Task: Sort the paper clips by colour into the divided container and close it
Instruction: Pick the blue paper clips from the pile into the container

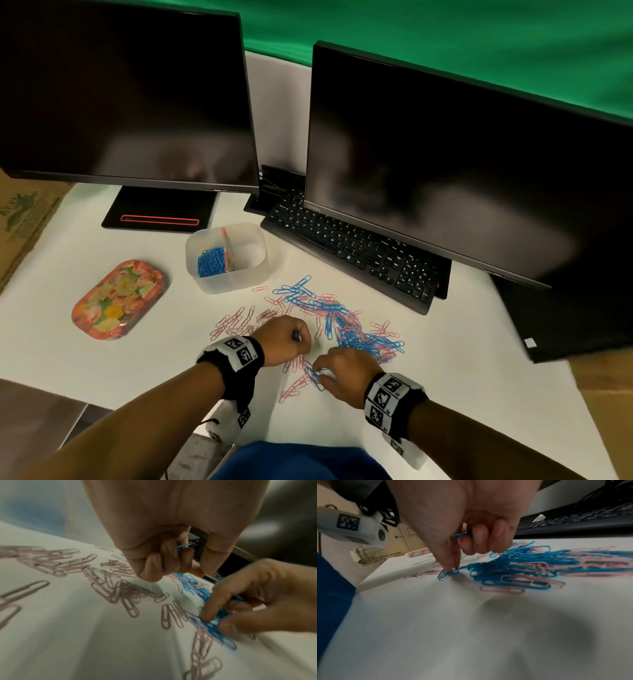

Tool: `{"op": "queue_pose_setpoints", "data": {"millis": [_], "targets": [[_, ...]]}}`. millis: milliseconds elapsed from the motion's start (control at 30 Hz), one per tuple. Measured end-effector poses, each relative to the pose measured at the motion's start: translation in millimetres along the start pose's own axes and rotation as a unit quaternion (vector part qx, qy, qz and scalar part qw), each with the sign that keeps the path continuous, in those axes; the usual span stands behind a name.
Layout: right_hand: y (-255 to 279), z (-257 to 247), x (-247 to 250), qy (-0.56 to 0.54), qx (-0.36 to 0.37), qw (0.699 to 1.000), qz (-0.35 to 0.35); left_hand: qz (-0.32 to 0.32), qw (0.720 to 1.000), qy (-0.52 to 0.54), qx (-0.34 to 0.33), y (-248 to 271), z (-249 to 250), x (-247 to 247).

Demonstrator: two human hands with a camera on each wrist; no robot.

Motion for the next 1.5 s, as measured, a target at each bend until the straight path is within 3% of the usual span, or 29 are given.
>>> {"op": "queue_pose_setpoints", "data": {"millis": [167, 333, 500, 633, 833, 933, 1100, 1367, 1500], "targets": [[-3, 12, 7, -0.013, -0.034, 0.999, 0.031, 0.001, 0.988, -0.126, -0.087, 10, 7, -9], [-3, 15, 11, -0.057, -0.078, 0.994, 0.052, -0.055, 0.944, -0.275, -0.173, 18, 16, -37], [-13, 9, 11, -0.032, -0.107, 0.993, 0.042, -0.042, 0.935, -0.298, -0.186, 18, 16, -44], [-27, 1, 9, -0.011, -0.109, 0.994, 0.025, 0.018, 0.964, -0.215, -0.157, 13, 7, -26], [-33, -7, 7, 0.004, -0.072, 0.997, 0.019, 0.126, 0.991, -0.021, -0.039, 6, -12, 17], [-40, -12, 6, -0.001, -0.056, 0.998, 0.007, 0.163, 0.985, 0.055, 0.018, 3, -24, 28], [-53, -19, 5, -0.005, -0.07, 0.998, -0.008, 0.155, 0.959, 0.218, 0.092, 2, -31, 38], [-62, -25, 0, 0.049, -0.056, 0.997, -0.037, 0.142, 0.911, 0.335, 0.193, 8, -39, 45], [-65, -26, 0, 0.013, -0.066, 0.998, -0.019, 0.139, 0.91, 0.341, 0.193, 12, -44, 50]]}}
Point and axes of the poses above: each hand's wrist, its own y-axis away from the middle knuckle, its own x-axis out of the back of the hand, z = x × y, the point moved 4 cm from there along -y, towards the middle knuckle, and after that the axes turned 13 degrees about z, right-handed, at the moved point
